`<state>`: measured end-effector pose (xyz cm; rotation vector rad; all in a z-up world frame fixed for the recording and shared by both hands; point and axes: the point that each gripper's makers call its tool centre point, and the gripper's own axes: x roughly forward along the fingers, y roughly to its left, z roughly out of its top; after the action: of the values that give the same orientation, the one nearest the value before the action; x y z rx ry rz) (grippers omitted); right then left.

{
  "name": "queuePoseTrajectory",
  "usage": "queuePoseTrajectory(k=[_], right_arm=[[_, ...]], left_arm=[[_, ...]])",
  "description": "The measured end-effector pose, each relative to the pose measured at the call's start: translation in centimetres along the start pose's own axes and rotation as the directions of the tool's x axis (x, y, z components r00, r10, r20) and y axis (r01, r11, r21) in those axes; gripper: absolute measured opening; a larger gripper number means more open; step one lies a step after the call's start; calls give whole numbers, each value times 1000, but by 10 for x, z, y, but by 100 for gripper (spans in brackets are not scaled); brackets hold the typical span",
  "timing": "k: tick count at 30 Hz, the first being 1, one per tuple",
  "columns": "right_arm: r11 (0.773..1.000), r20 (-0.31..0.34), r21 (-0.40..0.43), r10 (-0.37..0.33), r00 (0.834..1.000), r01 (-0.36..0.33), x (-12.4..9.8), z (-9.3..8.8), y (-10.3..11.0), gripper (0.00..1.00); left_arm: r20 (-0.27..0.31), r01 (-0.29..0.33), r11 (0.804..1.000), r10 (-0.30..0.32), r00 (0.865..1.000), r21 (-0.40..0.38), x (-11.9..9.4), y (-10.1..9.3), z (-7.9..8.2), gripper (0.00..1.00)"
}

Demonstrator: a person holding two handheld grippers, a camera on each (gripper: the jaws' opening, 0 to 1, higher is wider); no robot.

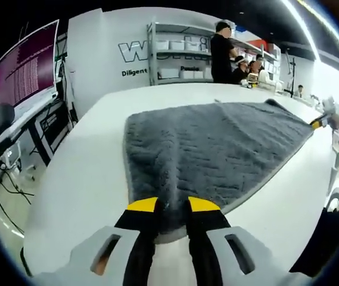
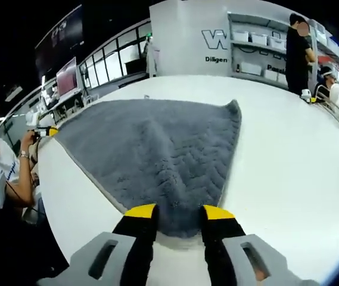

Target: Open the folded towel by lifting each exposed corner and separating the folded layers until the towel lies flat within the target outline without major curled edges

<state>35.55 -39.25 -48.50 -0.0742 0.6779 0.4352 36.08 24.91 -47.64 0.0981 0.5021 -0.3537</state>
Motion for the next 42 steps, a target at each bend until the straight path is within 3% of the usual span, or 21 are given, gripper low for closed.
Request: queuePoseTrajectory(k=[2,4,8,10,15,17,21,26,30,36,42], right_arm=[[1000,23,-18,-19,1000,19,-3,12,-3,39],[1000,111,-14,-7,994,8,-5,39,-3,44],[998,130,-47,-31,991,37,5,68,-14,48],[998,146,-44,-32,989,38,12,81,-18,48],[996,165,-68,-43,985,55,35,114,-28,44],[996,173,-68,-46,984,59,43,124,-32,41],[994,186,-66,-70,980,84,59,136,-47,36],[992,144,-30,-117,983,122,87,138,-80,31],[987,141,-33,-152,978,158,103,142,-100,26],[986,121,-55,-151,981,158,129,149,-111,25],[991,99,-30,-126,987,130,153,153,-118,22]], left_arm=[[80,24,1000,-25,996,14,-3,-4,21,28],[126,17,1000,-18,992,8,-4,-4,36,36],[129,37,999,-38,991,12,10,4,59,45],[125,7,1000,-10,992,26,21,12,71,50],[114,-6,999,0,993,48,52,27,95,52],[117,-2,994,-11,993,113,65,28,103,50],[97,26,991,-39,995,133,97,28,113,49],[116,40,993,-52,992,107,138,36,133,46],[121,38,997,-47,992,74,165,47,140,39],[31,1,999,-2,1000,42,203,71,124,36],[-4,-31,999,32,999,20,219,83,114,34]])
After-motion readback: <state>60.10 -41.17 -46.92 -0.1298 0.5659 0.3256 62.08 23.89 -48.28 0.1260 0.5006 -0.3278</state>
